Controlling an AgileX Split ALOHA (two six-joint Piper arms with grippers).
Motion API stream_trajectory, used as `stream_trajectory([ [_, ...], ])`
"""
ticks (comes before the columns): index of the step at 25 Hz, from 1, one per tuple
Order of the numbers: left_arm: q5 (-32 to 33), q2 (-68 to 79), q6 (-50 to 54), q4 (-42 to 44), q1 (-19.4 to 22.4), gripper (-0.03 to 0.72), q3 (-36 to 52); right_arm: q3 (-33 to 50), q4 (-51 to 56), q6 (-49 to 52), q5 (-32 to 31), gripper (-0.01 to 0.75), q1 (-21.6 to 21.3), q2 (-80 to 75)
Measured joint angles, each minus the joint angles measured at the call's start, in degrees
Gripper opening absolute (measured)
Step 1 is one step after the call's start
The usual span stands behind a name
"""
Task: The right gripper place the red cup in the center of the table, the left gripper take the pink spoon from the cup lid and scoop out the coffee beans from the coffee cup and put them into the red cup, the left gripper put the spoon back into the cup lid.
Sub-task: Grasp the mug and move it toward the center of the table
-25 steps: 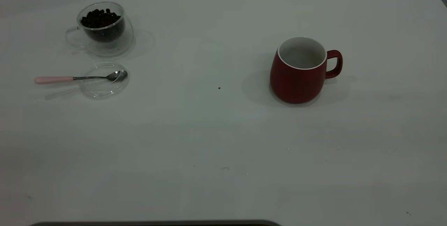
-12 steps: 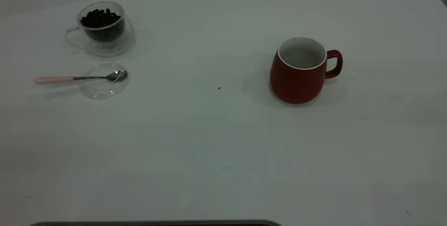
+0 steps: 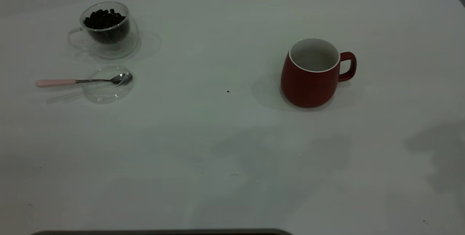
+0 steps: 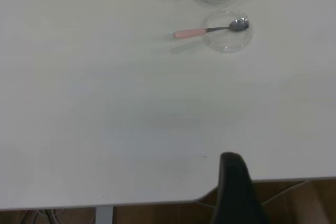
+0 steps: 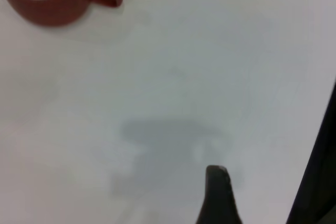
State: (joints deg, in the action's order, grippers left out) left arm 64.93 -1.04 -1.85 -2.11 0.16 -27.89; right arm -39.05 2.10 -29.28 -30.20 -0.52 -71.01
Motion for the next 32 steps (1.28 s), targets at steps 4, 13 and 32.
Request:
stream_trajectory([
  [4, 0.0, 0.0, -0.05, 0.0, 0.0, 0.517, 0.0, -0.04, 1.19, -9.33, 7.29, 0.591, 0.0, -9.64],
  [13, 0.0, 0.0, -0.05, 0.0, 0.0, 0.517, 0.0, -7.72, 6.37, -23.62, 10.91, 0.591, 4.96, -29.46],
  [32, 0.0, 0.0, -0.05, 0.0, 0.0, 0.517, 0.0, -21.83, 6.54, -36.07, 19.91, 0.591, 14.22, -54.22],
])
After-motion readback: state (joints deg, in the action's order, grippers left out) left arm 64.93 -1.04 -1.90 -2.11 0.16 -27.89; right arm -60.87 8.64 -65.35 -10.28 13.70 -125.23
